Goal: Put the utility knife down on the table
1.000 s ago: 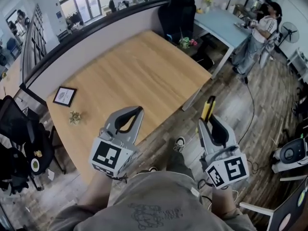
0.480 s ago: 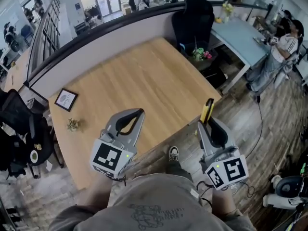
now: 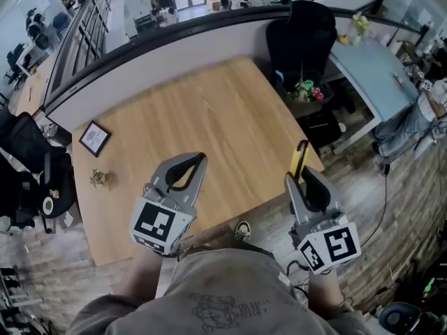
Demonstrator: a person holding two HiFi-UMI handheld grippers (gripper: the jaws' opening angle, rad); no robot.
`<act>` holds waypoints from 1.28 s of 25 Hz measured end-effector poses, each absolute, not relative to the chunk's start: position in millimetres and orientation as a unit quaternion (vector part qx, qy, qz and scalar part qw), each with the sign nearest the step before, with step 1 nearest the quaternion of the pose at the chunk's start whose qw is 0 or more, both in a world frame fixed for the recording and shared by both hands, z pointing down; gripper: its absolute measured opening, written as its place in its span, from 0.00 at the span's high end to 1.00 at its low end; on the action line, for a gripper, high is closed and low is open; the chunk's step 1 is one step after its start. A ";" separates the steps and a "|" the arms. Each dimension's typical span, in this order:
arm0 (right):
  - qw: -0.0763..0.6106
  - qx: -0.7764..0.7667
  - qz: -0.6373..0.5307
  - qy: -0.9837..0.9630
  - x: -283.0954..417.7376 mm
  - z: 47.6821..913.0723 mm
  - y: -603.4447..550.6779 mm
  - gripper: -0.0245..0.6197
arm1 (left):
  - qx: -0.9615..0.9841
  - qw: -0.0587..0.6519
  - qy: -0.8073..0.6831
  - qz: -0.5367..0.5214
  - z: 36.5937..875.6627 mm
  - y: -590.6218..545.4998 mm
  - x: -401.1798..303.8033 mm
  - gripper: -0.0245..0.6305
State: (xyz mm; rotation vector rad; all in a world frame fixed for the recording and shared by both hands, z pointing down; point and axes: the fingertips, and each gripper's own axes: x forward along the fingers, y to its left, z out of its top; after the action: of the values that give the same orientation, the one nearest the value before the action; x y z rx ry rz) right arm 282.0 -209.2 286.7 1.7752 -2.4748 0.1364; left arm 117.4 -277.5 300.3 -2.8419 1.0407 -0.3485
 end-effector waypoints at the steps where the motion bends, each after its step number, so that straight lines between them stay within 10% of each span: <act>1: 0.047 0.577 0.045 -0.814 289.0 287.6 -215.6 0.77 | -0.929 0.046 0.348 -0.115 301.5 -282.8 122.9 0.96; 32: 0.042 0.531 0.071 -0.843 266.1 301.1 -290.1 0.77 | -0.898 0.025 0.417 -0.133 307.9 -338.8 78.0 0.96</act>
State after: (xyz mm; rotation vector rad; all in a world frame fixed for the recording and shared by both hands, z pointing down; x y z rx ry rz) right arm 266.1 -290.1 301.1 1.6241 -2.5811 0.2183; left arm 78.0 -338.8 307.9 -2.7782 1.2908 -0.4124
